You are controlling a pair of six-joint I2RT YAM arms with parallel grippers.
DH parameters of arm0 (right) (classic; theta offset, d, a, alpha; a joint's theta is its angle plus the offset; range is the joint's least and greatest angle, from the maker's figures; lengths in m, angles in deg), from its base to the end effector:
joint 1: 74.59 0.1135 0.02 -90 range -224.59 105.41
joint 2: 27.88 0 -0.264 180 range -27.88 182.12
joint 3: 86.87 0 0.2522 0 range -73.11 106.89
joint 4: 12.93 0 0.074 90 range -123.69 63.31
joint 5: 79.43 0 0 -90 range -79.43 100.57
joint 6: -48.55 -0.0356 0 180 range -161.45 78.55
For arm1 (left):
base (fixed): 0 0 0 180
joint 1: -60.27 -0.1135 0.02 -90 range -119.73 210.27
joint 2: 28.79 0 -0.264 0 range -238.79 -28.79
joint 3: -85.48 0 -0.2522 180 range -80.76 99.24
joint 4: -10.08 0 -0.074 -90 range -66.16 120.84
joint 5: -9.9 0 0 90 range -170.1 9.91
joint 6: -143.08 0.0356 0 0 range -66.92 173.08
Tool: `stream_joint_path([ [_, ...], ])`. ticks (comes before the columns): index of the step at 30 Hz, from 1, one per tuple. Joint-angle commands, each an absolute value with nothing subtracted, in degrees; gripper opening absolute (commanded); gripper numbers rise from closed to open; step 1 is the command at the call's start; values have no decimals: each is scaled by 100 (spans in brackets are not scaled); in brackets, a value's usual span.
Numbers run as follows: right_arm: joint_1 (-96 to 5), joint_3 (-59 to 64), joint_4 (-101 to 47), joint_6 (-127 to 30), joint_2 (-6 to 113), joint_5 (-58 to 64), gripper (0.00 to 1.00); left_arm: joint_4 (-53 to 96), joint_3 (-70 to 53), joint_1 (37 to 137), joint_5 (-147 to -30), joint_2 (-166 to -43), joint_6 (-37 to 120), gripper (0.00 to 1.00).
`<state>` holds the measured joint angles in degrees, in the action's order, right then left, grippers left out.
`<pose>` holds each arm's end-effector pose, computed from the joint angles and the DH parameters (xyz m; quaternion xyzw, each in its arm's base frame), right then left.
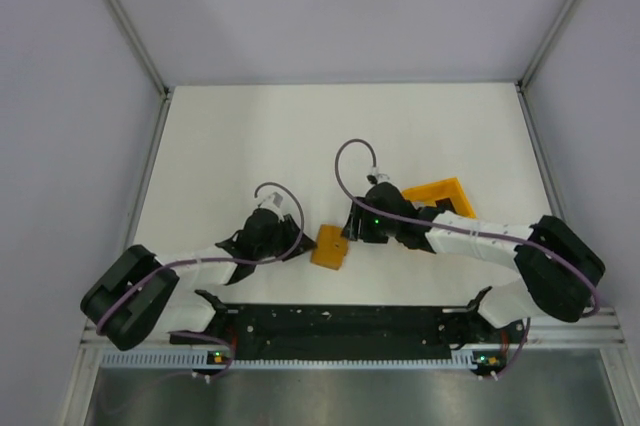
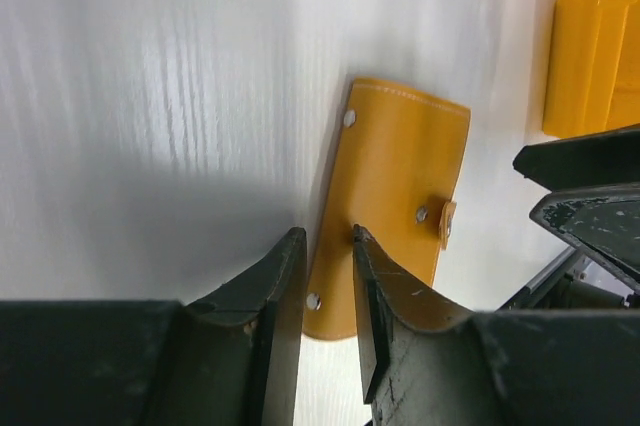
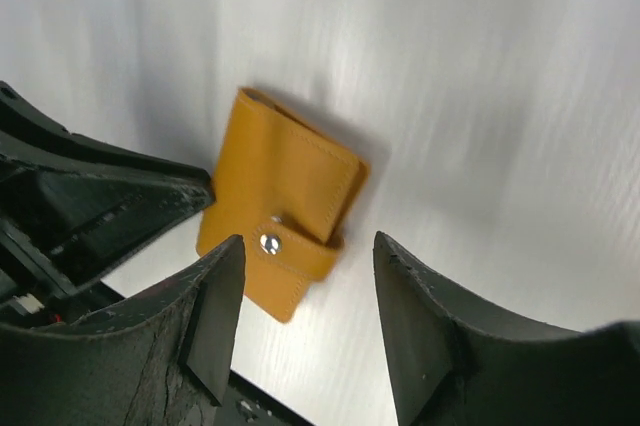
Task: Put the credit cards into the card holder
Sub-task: Move the card holder to the center of the board.
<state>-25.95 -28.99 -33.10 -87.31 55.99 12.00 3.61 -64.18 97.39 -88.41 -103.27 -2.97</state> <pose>0.1952 0.2204 0.1864 -0.0178 0.9275 0.2663 0.2619 0.1698 -0.1349 0.1255 -0.1157 0.8882 -0.3642 0.2550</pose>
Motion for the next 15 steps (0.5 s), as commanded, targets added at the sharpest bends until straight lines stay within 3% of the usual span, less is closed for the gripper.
stream_joint_path([
  [1,-2406,-3751,-2758,-9575,5087,881,54,327,-6845,9744,-9072,-9911,-299,31],
  [6,-2037,-3726,-2354,-9778,5384,724,56,108,-7152,9753,-9450,-9655,-106,36],
  [15,-2063,-2927,-1991,-9587,6386,529,56,-331,-7170,9762,-9548,-9972,-316,34],
])
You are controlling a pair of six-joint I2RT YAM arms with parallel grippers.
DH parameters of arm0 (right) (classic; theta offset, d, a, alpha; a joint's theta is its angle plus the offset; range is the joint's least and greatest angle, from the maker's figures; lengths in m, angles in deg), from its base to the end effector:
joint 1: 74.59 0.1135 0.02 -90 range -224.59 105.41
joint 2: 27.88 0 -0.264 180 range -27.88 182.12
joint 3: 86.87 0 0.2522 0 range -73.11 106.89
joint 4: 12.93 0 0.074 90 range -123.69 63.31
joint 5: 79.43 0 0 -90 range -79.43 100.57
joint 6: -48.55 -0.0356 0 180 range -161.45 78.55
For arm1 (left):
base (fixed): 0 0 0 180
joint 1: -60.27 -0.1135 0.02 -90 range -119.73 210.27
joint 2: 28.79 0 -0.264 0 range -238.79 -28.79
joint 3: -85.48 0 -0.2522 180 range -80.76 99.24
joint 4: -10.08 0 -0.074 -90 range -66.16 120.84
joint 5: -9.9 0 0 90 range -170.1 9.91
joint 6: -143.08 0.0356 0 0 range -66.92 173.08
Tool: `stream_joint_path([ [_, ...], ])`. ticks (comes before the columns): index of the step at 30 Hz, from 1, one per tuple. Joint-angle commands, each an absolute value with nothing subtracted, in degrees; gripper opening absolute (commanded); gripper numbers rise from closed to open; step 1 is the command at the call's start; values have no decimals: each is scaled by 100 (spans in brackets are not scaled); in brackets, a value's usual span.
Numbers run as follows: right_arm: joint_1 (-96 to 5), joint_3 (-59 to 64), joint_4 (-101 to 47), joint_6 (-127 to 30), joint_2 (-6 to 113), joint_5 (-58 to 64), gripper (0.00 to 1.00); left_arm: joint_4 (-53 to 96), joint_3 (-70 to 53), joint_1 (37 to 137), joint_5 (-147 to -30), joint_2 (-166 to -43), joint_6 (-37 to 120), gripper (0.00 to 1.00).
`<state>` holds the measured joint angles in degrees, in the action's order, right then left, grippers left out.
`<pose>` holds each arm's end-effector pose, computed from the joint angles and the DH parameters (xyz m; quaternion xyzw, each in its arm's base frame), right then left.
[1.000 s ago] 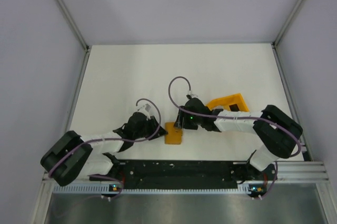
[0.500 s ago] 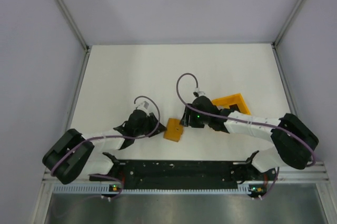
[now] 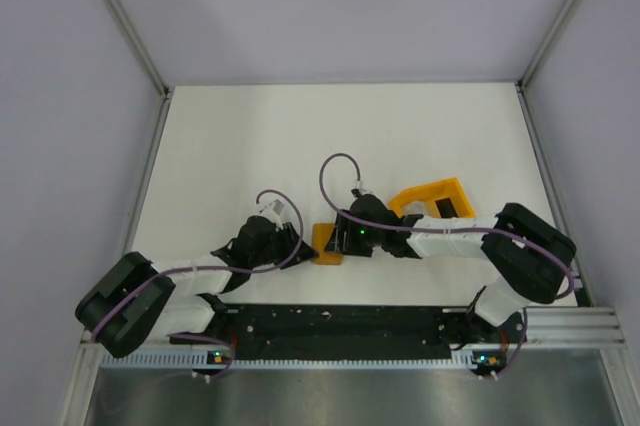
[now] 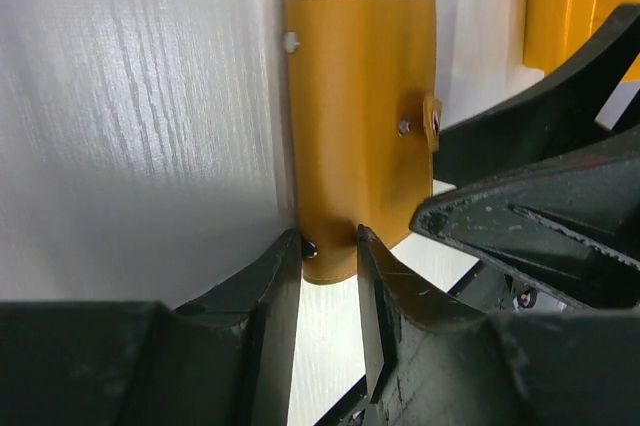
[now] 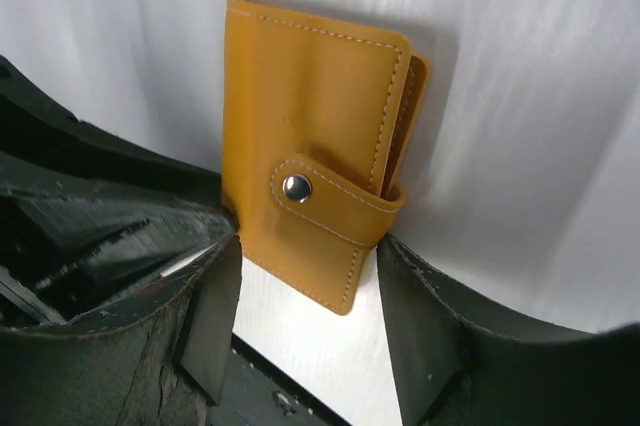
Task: Put the credit cards into the card holder
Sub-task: Move the card holder to the center of the board.
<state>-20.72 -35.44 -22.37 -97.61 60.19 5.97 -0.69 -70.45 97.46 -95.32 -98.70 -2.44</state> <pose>0.1683 0.2354 0.1480 0.0035 0.9268 0.3275 0.1837 0.1487 -0.1245 0.1183 -0.0798 0.8780 -0.4119 0.2305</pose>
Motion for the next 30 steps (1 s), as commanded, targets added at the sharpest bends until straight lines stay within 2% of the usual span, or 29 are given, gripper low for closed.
stream_joint_path([
  [1,-2071,-2778,-2114,-9472,6492,556,56,-358,-7170,9753,-9513,-9954,-351,34],
  [8,-2378,-2231,-2651,-9032,6871,618,57,-280,-7021,9771,-9328,-9963,-528,33],
  [13,-2458,-2257,-3142,-8681,6617,836,57,256,-6942,9762,-8898,-9779,-282,33],
  [22,-2449,-2091,-4013,-7855,5632,1698,58,1091,-6609,9753,-8652,-9314,-27,45],
  [30,-2204,-1353,-4523,-7318,5912,2137,54,1795,-6204,9744,-8071,-9058,132,45],
])
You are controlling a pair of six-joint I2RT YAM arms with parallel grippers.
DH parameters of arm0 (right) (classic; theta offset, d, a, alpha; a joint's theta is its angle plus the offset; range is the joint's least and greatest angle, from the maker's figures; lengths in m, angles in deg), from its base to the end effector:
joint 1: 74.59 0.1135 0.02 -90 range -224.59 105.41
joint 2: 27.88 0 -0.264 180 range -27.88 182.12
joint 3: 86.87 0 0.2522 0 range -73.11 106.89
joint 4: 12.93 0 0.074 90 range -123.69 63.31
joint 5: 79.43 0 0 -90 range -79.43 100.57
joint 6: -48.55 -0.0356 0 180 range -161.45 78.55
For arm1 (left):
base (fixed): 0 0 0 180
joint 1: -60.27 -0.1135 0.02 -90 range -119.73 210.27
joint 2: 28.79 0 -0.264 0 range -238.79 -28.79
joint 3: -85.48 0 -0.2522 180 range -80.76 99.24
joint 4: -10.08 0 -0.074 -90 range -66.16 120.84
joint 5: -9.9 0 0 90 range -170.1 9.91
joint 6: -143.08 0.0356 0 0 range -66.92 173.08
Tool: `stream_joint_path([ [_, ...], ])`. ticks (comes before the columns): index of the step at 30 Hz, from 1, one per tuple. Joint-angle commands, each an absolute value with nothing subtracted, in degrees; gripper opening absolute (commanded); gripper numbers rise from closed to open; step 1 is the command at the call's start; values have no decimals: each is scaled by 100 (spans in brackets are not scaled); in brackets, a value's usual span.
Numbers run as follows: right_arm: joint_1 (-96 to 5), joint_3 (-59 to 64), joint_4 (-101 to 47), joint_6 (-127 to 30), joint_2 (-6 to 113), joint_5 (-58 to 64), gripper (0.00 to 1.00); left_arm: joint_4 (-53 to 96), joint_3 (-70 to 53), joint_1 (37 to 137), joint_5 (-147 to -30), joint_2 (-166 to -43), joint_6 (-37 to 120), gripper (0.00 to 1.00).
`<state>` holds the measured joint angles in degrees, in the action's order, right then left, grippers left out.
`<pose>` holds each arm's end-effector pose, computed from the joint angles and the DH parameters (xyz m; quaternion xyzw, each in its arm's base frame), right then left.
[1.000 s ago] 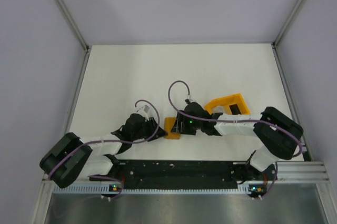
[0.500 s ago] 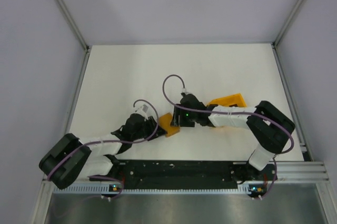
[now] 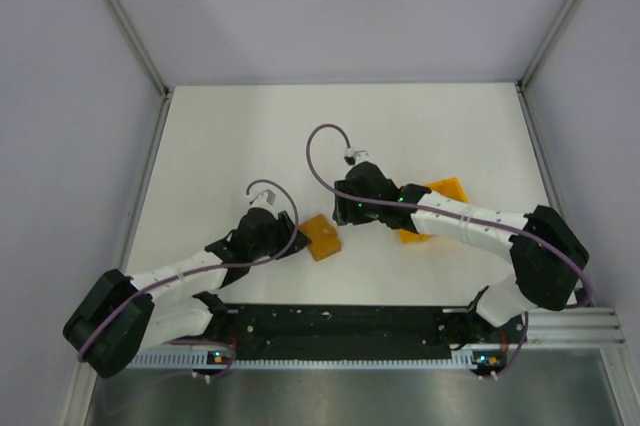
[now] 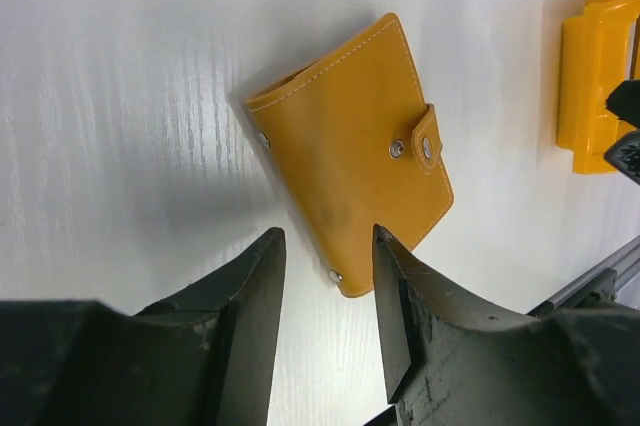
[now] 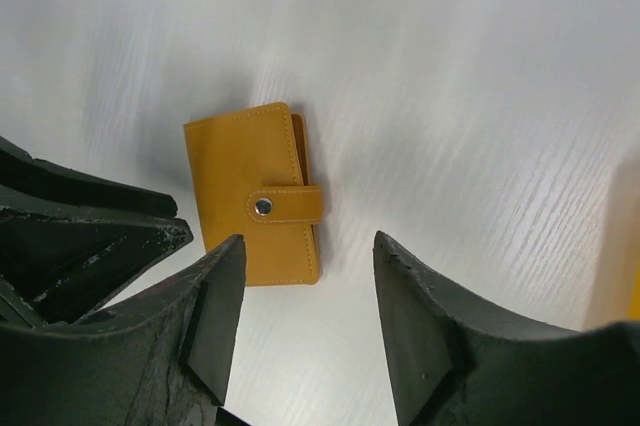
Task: Put the credit cards into the card holder
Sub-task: Move the card holder to the center of the board.
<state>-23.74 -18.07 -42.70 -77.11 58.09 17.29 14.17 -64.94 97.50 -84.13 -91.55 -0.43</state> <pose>0.2034 0.2433 0.2225 -0.1014 0.9233 0.2113 0.3042 0.1557 -0.1214 0.1439 -0.1113 0.8886 -0.3380 0.2894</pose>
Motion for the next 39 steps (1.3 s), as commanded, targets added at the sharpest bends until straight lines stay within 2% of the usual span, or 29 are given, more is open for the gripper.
stream_joint_path([
  [1,-2108,-1274,-4532,-7292,5991,2181,52,1786,-6204,9744,-8071,-9058,123,44],
  [12,-1518,-623,-4708,-7098,6994,2656,42,1611,-6300,9744,-7728,-9392,-149,38],
  [25,-1210,-395,-4787,-7063,7328,2990,42,1303,-6414,9753,-7825,-9383,-325,38],
  [37,-1157,-271,-4822,-7036,7513,3210,34,1198,-6476,9744,-7886,-9392,-325,37],
  [39,-1157,-271,-4814,-7028,7513,3228,29,1189,-6485,9744,-7886,-9392,-334,37],
])
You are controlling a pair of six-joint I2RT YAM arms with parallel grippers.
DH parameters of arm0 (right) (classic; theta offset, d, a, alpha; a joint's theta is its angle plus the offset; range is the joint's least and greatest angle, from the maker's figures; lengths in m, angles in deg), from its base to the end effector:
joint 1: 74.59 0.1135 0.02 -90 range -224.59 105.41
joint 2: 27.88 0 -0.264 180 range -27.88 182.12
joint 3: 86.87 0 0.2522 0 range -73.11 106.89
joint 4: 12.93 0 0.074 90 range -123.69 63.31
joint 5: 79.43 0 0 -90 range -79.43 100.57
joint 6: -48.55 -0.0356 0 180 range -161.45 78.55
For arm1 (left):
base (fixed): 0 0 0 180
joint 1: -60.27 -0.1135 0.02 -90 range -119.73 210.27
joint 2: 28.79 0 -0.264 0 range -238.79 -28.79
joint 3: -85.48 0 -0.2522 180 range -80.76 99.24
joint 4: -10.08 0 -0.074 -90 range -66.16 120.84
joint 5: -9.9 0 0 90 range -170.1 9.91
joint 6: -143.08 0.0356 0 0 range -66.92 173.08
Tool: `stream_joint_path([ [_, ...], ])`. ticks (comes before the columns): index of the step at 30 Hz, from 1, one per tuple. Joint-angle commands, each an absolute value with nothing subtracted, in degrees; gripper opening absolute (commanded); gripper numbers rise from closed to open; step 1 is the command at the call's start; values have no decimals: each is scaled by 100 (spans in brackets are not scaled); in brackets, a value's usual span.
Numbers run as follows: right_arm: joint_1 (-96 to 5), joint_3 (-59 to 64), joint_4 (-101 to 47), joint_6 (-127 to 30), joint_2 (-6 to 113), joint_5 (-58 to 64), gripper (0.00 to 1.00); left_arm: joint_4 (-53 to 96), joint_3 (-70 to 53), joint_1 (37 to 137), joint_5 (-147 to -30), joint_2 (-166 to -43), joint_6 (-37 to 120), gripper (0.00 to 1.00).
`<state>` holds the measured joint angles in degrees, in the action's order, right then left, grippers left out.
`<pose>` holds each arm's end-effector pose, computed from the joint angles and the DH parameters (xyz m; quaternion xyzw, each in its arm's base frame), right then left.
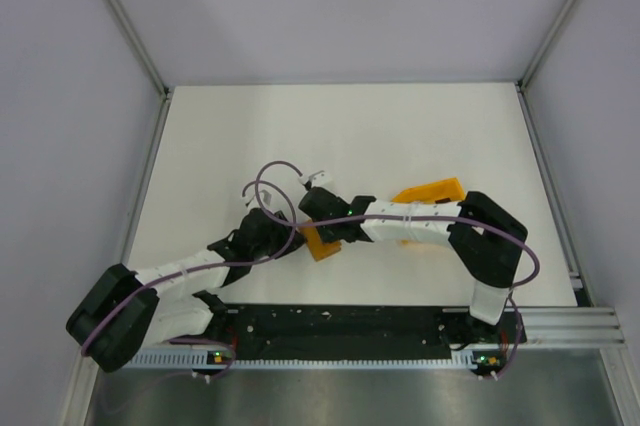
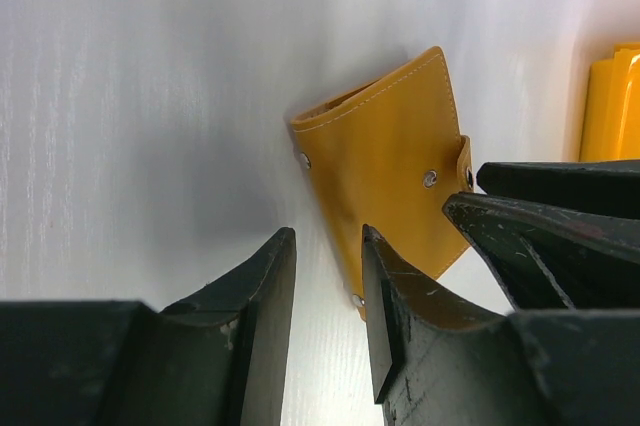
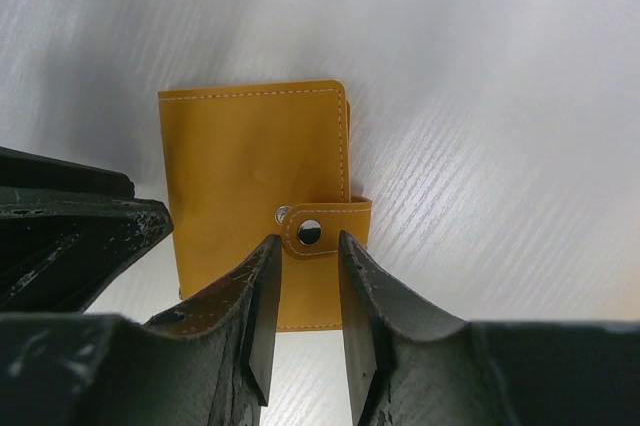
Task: Put the credit cards into the card holder
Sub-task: Move the card holder to the center of the board, then close the card holder at the center of the board.
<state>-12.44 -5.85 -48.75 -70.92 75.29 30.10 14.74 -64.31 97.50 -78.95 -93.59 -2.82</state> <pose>0.1837 0.3223 0.1843 -0.2216 0.9222 0.0813 0.3064 0.1597 -0.1205 0.1399 -0.1508 0.8908 -0.3049 0.3012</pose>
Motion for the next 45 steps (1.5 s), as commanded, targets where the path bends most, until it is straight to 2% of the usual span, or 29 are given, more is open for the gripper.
stream_joint_path([
  [1,-1157,-271,-4813,-7019,7513,3245,28,1180,-6494,9744,-7886,-9392,-334,37],
  [5,-1157,-254,-4814,-6992,7521,3272,32,1145,-6511,9744,-7913,-9392,-334,37],
  [9,-1157,-210,-4814,-6949,7583,3272,30,1118,-6520,9744,-7922,-9401,-326,37],
  [14,-1157,-201,-4813,-6957,7618,3219,13,1101,-6529,9744,-7930,-9427,-325,38],
  [19,-1157,-192,-4813,-6975,7610,3166,9,1092,-6538,9744,-7948,-9436,-325,37],
  [23,-1157,-210,-4796,-6966,7618,3201,0,1048,-6538,9744,-7983,-9453,-308,37],
  [45,-1175,-359,-4576,-6808,7750,2577,0,837,-6116,9744,-8273,-10218,-132,38],
])
